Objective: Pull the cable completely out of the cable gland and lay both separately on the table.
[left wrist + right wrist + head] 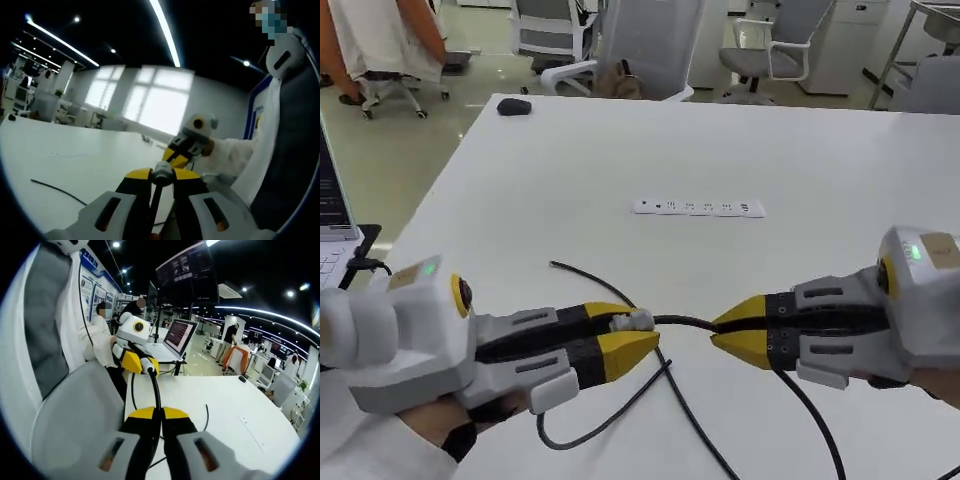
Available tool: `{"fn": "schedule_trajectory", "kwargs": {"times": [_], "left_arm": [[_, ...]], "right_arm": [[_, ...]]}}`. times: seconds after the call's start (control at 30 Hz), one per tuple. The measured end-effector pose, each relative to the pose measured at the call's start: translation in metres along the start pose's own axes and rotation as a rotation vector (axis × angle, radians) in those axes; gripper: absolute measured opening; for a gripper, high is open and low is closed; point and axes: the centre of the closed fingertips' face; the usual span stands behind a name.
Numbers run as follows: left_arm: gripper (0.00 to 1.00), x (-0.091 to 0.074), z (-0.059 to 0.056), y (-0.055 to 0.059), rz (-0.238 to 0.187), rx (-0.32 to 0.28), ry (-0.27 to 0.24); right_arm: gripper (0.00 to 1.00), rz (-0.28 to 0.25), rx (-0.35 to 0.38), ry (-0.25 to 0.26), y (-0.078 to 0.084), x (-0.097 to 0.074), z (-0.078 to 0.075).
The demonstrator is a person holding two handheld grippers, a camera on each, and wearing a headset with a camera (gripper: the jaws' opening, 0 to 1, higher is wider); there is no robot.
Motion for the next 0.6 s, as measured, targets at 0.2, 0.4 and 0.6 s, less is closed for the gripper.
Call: {"fn": "schedule_trajectory", "kwargs": {"times": [0.2, 0.4, 0.6], "left_arm": [[0.17, 0.012, 0.002, 0.003, 0.004, 0.000, -0.013], [0.17, 0.018, 0.002, 0.003, -0.003, 0.000, -0.029], [0.17, 0.023, 0.001, 0.007, 0.016, 0.021, -0.032]], "right_arm": [[0.02, 0.017, 0.016, 0.008, 0.016, -0.012, -0.006], [0.02, 0.014, 0.024, 0.024, 0.024, -0.023, -0.008], [0.02, 0.029, 0.028, 0.029, 0.030, -0.027, -0.007]]}}
Point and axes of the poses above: the centre of the closed fingertips' face, and the gripper's own axes: x roughly forward along the fingers, z roughly to its left, y roughly out of its underside, and after that the axes turned 2 degrees about -z, right-handed
